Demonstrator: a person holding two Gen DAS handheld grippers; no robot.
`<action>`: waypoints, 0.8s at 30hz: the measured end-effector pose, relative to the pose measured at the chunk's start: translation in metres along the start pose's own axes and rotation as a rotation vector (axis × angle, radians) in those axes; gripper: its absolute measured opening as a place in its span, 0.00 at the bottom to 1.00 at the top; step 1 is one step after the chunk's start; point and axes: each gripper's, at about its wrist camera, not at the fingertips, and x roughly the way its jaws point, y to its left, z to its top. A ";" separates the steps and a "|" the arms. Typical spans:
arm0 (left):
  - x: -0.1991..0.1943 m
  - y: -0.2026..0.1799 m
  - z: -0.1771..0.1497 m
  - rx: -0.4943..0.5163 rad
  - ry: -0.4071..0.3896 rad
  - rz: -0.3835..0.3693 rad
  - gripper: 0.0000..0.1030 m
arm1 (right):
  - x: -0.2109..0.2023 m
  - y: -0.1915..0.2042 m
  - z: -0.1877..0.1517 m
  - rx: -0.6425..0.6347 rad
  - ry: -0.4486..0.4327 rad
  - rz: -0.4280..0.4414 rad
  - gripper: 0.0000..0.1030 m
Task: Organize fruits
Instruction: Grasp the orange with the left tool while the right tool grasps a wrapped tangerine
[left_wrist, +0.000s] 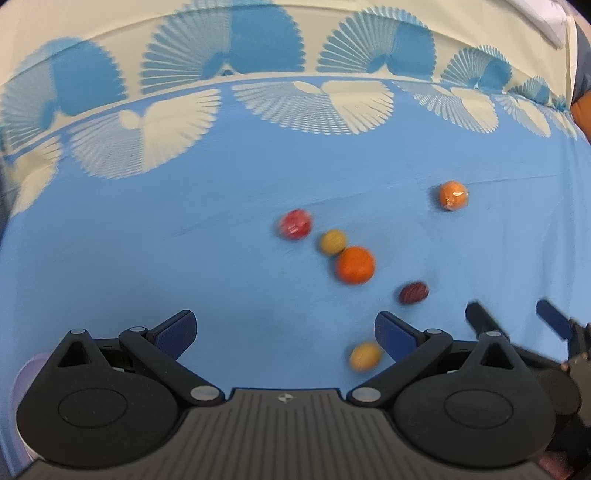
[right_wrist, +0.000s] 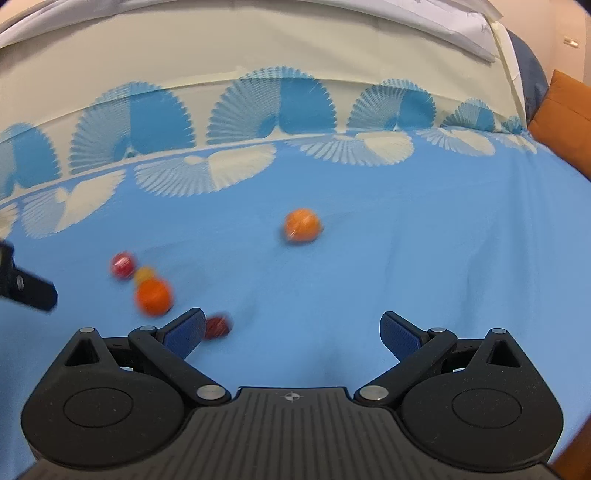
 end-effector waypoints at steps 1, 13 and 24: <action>0.011 -0.006 0.007 0.004 0.011 -0.002 1.00 | 0.009 -0.004 0.007 -0.002 -0.006 -0.006 0.97; 0.107 -0.035 0.043 -0.076 0.157 -0.062 1.00 | 0.138 -0.014 0.063 -0.090 0.072 0.022 0.98; 0.115 -0.033 0.042 -0.056 0.148 -0.046 0.64 | 0.154 -0.003 0.062 -0.148 0.046 0.019 0.46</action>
